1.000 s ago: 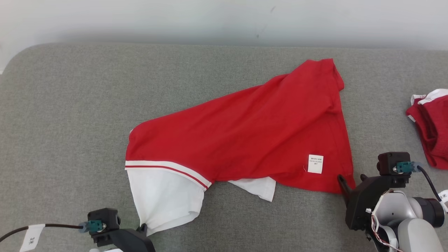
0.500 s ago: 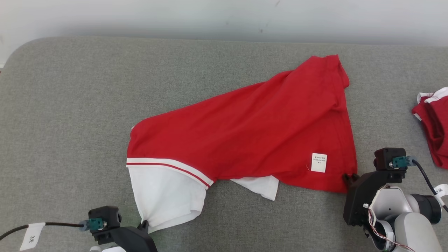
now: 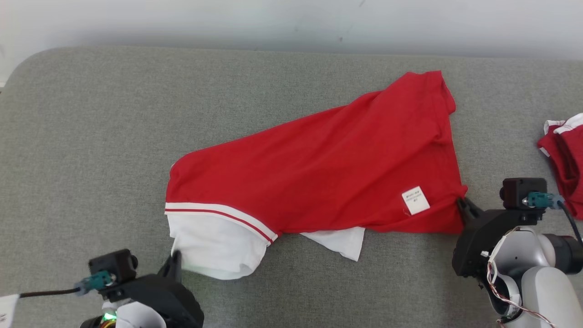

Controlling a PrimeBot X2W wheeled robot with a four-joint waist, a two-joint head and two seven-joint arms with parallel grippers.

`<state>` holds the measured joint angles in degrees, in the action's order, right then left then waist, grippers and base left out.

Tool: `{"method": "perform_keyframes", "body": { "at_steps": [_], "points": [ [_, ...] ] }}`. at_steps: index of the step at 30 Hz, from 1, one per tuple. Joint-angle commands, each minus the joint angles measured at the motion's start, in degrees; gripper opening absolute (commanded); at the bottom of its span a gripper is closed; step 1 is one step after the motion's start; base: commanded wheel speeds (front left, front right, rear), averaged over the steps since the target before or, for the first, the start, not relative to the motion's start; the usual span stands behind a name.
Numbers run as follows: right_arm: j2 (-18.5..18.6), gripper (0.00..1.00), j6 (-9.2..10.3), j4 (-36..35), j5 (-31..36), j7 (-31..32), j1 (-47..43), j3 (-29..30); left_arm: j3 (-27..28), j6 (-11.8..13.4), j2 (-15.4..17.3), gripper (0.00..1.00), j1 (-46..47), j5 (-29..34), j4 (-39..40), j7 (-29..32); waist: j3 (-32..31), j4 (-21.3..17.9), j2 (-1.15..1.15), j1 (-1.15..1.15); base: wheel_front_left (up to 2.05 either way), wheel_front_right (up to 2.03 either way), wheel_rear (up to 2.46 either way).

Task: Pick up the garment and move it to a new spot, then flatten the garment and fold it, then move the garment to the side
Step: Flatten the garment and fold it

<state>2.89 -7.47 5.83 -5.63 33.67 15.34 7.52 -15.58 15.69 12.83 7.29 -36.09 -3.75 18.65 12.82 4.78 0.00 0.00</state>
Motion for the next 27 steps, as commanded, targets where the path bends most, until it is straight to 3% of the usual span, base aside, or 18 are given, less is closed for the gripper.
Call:
{"method": "perform_keyframes", "body": {
  "at_steps": [1,7,18,27],
  "points": [
    [0.0,0.00,-0.07,-0.6,-0.2,-0.8,0.5,0.2,0.7,-0.4,-0.9,0.00,0.8,-1.1,0.8,-1.6,0.0,0.0,0.00,0.00,0.00,0.00,0.00],
    [0.0,0.00,-0.06,-3.2,-3.4,-4.7,1.9,0.5,5.8,-4.9,-6.1,0.00,3.9,-8.3,2.5,-10.2,1.4,-0.9,0.00,0.00,0.00,0.00,0.00],
    [1.7,0.00,-0.06,-8.6,-9.1,-8.5,12.0,-2.7,10.5,-11.0,-9.4,0.00,17.6,-17.9,6.0,-19.8,4.2,-4.4,0.00,0.00,0.00,0.00,0.00],
    [3.9,0.00,-0.06,-9.1,-9.6,-12.3,18.7,-4.2,13.0,-11.8,-9.7,0.00,27.5,-21.2,8.0,-25.2,3.4,-5.9,0.00,0.00,0.00,0.00,0.00]
  ]
}}
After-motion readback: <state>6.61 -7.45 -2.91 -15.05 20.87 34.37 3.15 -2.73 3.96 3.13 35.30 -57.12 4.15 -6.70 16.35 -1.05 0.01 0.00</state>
